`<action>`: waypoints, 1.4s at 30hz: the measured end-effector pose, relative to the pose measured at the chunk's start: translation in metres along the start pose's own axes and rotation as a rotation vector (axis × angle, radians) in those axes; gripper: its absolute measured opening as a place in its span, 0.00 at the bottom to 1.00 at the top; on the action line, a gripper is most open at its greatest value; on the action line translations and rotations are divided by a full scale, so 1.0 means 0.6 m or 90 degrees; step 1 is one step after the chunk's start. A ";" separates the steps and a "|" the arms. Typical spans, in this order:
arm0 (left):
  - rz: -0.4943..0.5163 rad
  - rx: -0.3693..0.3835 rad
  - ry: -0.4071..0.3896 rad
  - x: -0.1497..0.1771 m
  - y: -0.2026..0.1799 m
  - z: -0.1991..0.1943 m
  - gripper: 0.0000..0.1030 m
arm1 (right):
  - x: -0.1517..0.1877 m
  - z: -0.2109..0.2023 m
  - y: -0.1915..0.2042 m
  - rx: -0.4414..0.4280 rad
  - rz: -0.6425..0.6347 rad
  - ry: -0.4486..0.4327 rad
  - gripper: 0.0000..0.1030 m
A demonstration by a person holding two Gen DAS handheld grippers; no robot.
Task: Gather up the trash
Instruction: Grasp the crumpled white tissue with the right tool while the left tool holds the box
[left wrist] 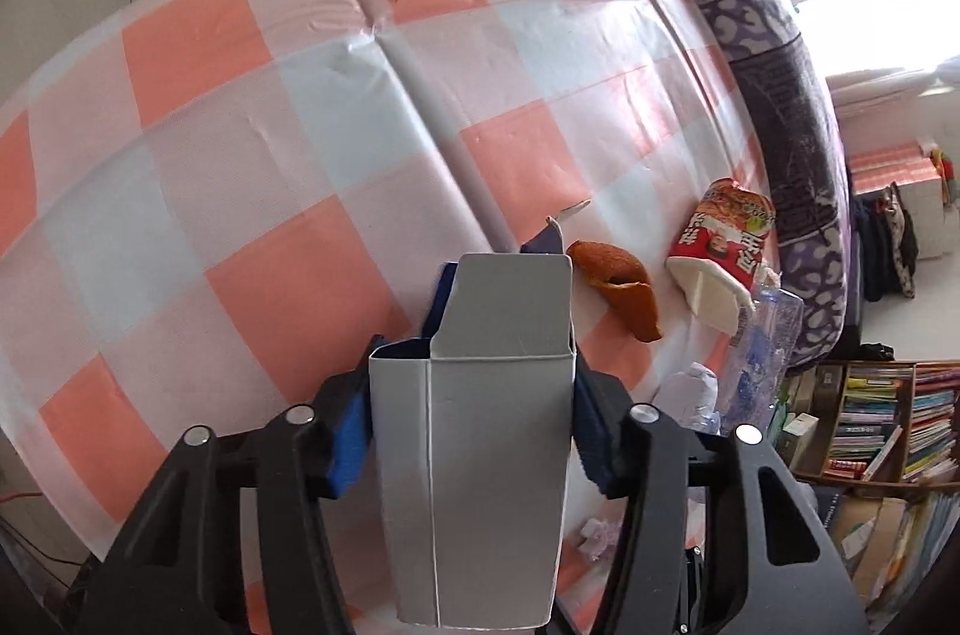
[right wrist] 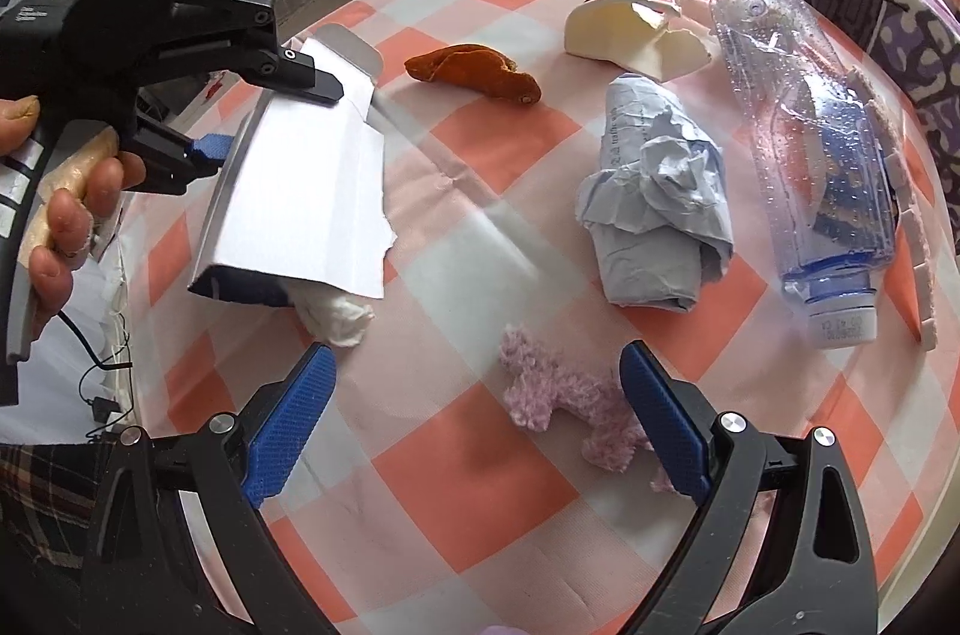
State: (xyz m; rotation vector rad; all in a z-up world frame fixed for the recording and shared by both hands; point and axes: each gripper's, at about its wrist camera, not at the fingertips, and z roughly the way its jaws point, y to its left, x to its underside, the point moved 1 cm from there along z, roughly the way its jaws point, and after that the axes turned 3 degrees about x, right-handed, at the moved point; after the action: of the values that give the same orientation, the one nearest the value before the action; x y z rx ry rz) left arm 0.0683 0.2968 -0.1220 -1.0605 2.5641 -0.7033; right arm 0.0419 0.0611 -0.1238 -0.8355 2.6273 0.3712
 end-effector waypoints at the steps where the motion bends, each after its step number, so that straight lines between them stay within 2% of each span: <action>1: 0.006 -0.005 -0.014 -0.001 -0.002 -0.009 0.51 | -0.001 0.002 0.003 -0.002 -0.001 0.000 0.89; 5: 0.025 -0.005 -0.093 -0.004 -0.014 -0.063 0.50 | -0.008 0.006 0.018 -0.014 -0.011 -0.009 0.89; 10: 0.100 -0.027 -0.224 0.017 -0.061 -0.148 0.50 | -0.019 -0.001 0.033 -0.037 -0.011 -0.034 0.89; 14: 0.145 -0.027 -0.281 0.043 -0.084 -0.190 0.50 | -0.028 -0.012 0.040 -0.071 0.004 -0.053 0.89; 18: 0.163 0.023 -0.339 0.069 -0.098 -0.245 0.50 | -0.033 -0.022 0.054 -0.097 -0.008 -0.068 0.89; 21: 0.190 0.001 -0.381 0.078 -0.110 -0.265 0.50 | -0.033 -0.022 0.060 -0.099 -0.014 -0.068 0.89; 25: 0.186 0.003 -0.380 0.074 -0.106 -0.265 0.50 | -0.030 -0.017 0.062 -0.101 -0.016 -0.061 0.89; 29: 0.189 -0.008 -0.399 0.073 -0.101 -0.278 0.50 | -0.030 -0.012 0.067 -0.103 -0.019 -0.059 0.89; 35: 0.163 -0.011 -0.420 0.057 -0.072 -0.306 0.50 | -0.031 0.013 0.102 -0.113 -0.044 -0.045 0.89; 42: 0.135 -0.018 -0.423 0.037 -0.039 -0.324 0.50 | -0.048 0.062 0.139 -0.088 -0.061 -0.031 0.90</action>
State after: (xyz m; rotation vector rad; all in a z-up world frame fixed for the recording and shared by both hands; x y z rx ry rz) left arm -0.0160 0.3304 0.0526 -0.8298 2.0611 -0.2059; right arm 0.0237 0.1547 -0.1338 -0.9797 2.5281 0.5441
